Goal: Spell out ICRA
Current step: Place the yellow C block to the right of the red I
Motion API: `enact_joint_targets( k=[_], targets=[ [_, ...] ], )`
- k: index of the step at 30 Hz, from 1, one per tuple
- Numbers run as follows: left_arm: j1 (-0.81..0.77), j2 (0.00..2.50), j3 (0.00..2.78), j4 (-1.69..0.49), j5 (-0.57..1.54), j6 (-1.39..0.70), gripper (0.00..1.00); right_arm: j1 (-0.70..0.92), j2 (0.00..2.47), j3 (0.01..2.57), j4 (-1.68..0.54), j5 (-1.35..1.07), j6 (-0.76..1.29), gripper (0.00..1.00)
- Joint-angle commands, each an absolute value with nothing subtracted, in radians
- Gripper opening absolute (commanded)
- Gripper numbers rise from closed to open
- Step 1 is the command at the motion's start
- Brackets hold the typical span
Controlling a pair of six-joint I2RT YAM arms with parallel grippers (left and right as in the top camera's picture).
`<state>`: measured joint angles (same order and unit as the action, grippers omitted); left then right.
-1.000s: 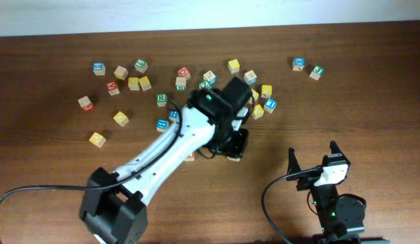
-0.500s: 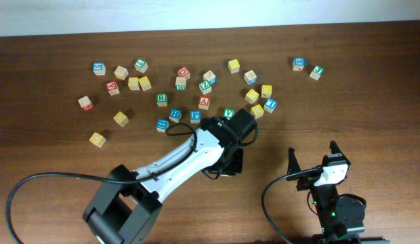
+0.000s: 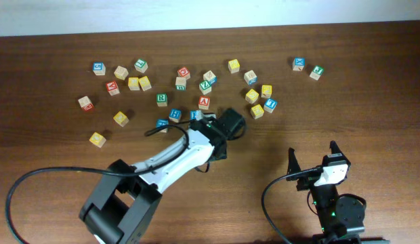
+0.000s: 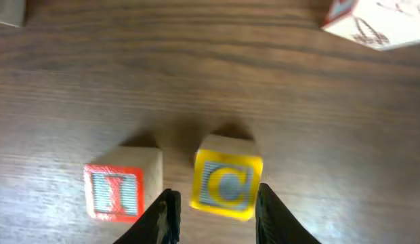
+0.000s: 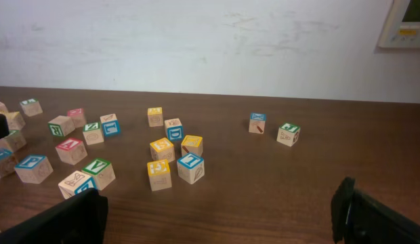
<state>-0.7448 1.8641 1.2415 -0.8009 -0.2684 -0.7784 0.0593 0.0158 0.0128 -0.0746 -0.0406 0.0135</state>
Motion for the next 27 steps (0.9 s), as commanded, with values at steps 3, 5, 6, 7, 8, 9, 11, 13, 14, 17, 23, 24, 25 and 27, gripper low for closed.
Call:
enact_joint_targets(
  k=[3,5,6,7,8,9,11,13,14,17,23,24,25,27],
  targets=[
    [-0.739,1.853,1.225,-0.793,-0.292,-0.754,0.29,0.052,0.008,0.006,-0.078,-0.033,0.007,0.98],
    [-0.739,1.853,1.225,-0.793,-0.292,-0.754,0.3,0.052,0.008,0.006,-0.078,-0.033,0.007,0.99],
    [-0.739,1.853,1.225,-0.789,-0.292,-0.754,0.31,0.052,0.008,0.006,-0.078,-0.033,0.007,0.98],
    [-0.739,1.853,1.225,-0.785,-0.292,-0.754,0.31,0.052,0.008,0.006,-0.078,-0.033,0.007,0.98],
    [-0.739,1.853,1.225,-0.778,-0.292,-0.754,0.31,0.052,0.008,0.006,-0.078,-0.032,0.007,0.98],
    [-0.739,1.853,1.225,-0.774,-0.292,-0.754,0.31,0.052,0.008,0.006,-0.078,-0.033,0.007,0.98],
    [-0.739,1.853,1.225,-0.736,-0.283,-0.683,0.32,0.052,0.008,0.006,-0.078,-0.033,0.007,0.98],
    [-0.738,1.853,1.225,-0.708,-0.27,-0.608,0.44,0.052,0.008,0.006,-0.078,-0.033,0.007,0.98],
    [-0.736,1.853,1.225,-0.712,-0.269,-0.608,0.47,0.052,0.008,0.006,-0.078,-0.033,0.007,0.99],
    [-0.723,1.853,1.223,-0.718,-0.275,-0.594,0.53,0.052,0.008,0.006,-0.078,-0.033,0.007,0.98],
    [-0.691,1.853,1.223,-0.706,-0.224,-0.48,0.52,0.052,0.008,0.006,-0.078,-0.033,0.007,0.98],
    [-0.691,1.853,1.223,-0.704,-0.216,-0.479,0.52,0.052,0.008,0.006,-0.078,-0.033,0.007,0.98],
    [-0.691,1.853,1.223,-0.701,-0.205,-0.48,0.52,0.052,0.008,0.006,-0.078,-0.032,0.007,0.98],
    [-0.691,1.857,1.222,-0.698,-0.203,-0.48,0.5,0.052,0.008,0.006,-0.078,-0.033,0.007,0.98]
  ],
)
